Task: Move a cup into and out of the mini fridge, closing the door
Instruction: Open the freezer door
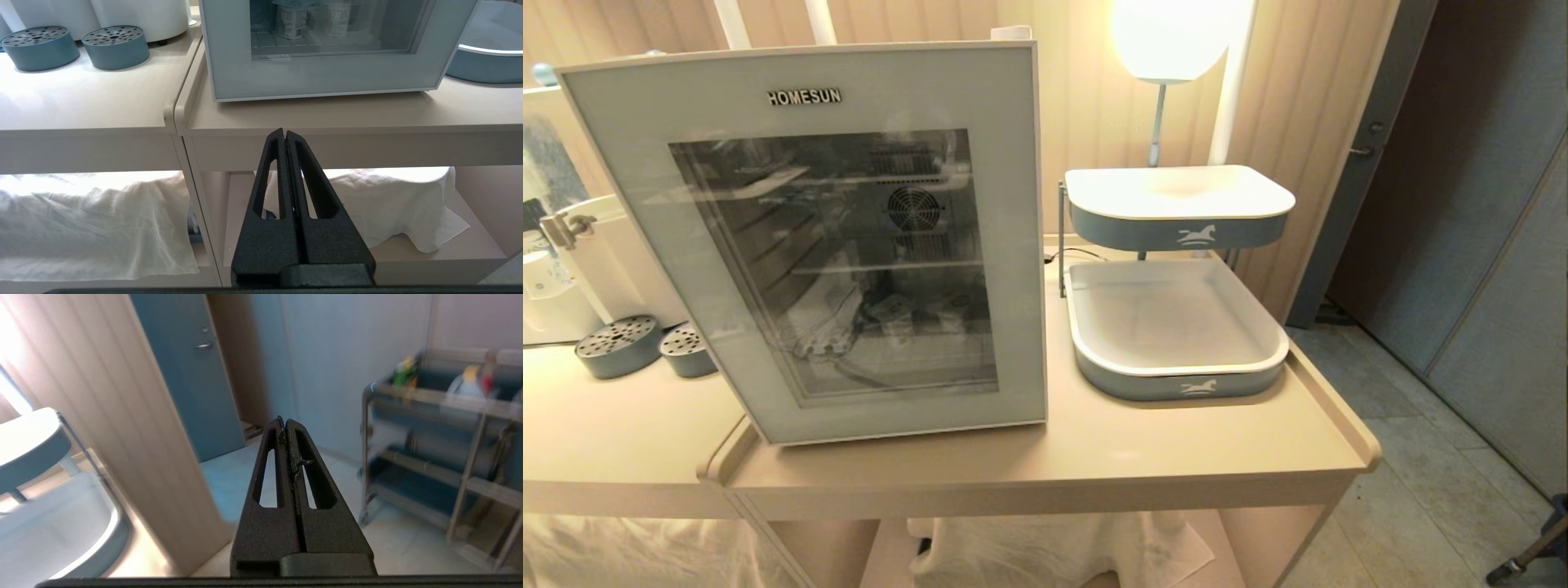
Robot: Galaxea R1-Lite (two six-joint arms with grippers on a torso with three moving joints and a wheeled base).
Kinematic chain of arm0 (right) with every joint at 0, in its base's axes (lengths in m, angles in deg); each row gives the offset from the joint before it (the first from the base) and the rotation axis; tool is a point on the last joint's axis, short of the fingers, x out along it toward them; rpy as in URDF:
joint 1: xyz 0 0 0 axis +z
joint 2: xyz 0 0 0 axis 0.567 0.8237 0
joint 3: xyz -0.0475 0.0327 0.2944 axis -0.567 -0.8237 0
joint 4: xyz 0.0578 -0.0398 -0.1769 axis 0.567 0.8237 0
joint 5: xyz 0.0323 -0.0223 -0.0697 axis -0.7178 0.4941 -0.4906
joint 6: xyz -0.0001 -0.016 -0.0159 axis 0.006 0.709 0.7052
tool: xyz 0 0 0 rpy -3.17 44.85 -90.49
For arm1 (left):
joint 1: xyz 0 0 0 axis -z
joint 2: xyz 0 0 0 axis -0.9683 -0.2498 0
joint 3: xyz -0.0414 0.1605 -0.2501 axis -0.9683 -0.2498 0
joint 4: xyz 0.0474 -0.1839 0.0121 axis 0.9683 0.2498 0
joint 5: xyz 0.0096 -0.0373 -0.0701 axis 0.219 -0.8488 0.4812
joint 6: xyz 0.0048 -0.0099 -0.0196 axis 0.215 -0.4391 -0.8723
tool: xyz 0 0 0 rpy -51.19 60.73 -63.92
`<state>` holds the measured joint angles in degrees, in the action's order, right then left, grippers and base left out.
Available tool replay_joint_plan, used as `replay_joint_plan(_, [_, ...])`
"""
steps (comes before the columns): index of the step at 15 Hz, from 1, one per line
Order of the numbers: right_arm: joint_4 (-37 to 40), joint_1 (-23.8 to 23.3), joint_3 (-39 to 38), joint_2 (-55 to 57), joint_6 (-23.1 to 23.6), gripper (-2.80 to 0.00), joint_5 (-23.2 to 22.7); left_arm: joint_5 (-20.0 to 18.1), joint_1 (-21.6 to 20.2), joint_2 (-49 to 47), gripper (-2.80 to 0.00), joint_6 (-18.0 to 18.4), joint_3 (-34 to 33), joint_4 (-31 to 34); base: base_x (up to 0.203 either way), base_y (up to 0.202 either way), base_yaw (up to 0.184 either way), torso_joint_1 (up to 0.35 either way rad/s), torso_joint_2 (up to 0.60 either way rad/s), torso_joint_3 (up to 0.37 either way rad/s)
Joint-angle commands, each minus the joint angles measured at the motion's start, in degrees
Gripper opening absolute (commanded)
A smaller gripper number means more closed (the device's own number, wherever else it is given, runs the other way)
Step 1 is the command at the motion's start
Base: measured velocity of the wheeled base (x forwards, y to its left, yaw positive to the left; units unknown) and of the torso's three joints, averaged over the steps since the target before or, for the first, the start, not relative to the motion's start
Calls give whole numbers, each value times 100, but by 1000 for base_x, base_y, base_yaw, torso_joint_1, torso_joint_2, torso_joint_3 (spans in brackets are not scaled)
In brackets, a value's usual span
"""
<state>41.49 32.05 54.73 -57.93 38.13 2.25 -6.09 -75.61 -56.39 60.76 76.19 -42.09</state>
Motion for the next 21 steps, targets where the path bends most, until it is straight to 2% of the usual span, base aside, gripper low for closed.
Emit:
replay_joint_plan(1, [249, -100, -161, -549, -493, -280, -707, 0, -1, -7, -280, -2, 0, 4, 0, 0, 0, 0, 0, 0])
replay_joint_plan(2, [722, 133, -117, -631, -593, -280, -1597, 0, -1, -7, -280, -2, 6, -4, 0, 0, 0, 0, 0, 0])
replay_joint_plan(3, [1324, 307, -77, -718, -791, -280, -2224, 0, -1, -7, -280, -2, 3, -4, 0, 0, 0, 0, 0, 0])
replay_joint_plan(5, [1460, 328, -494, -1305, -888, -280, -2545, 0, -1, -7, -280, 6, 0, -4, 0, 0, 0, 0, 0, 0])
replay_joint_plan(6, [1279, 319, -990, -1626, -731, -280, -2797, 0, -1, -7, -280, 7, 9, 5, 0, 0, 0, 0, 0, 0])
replay_joint_plan(9, [-801, 303, -3134, -1867, -233, -280, -3268, 0, -1, -7, -280, 7, 9, 5, 0, 0, 0, 0, 0, 0])
replay_joint_plan(10, [-1243, 300, -3723, -1906, 108, -280, -3437, 0, -1, -7, -280, -2, 9, 5, 0, 0, 0, 0, 0, 0])
replay_joint_plan(11, [-1299, 297, -4097, -1990, 392, -280, -3635, 0, -1, -7, -280, 7, 1, 5, 0, 0, 0, 0, 0, 0])
replay_joint_plan(14, [-784, 293, -4077, -1875, 795, -280, -3906, 0, -1, -7, -280, -1, 1, 5, 0, 0, 0, 0, 0, 0])
replay_joint_plan(17, [-634, 293, -4042, -1764, 606, -280, -3893, 0, -1, -7, -280, 5, 2, 5, 0, 0, 0, 0, 0, 0])
replay_joint_plan(21, [-670, 293, -4060, -2098, 593, -280, -3884, 0, -1, -7, -280, 7, 9, 5, 0, 0, 0, 0, 0, 0])
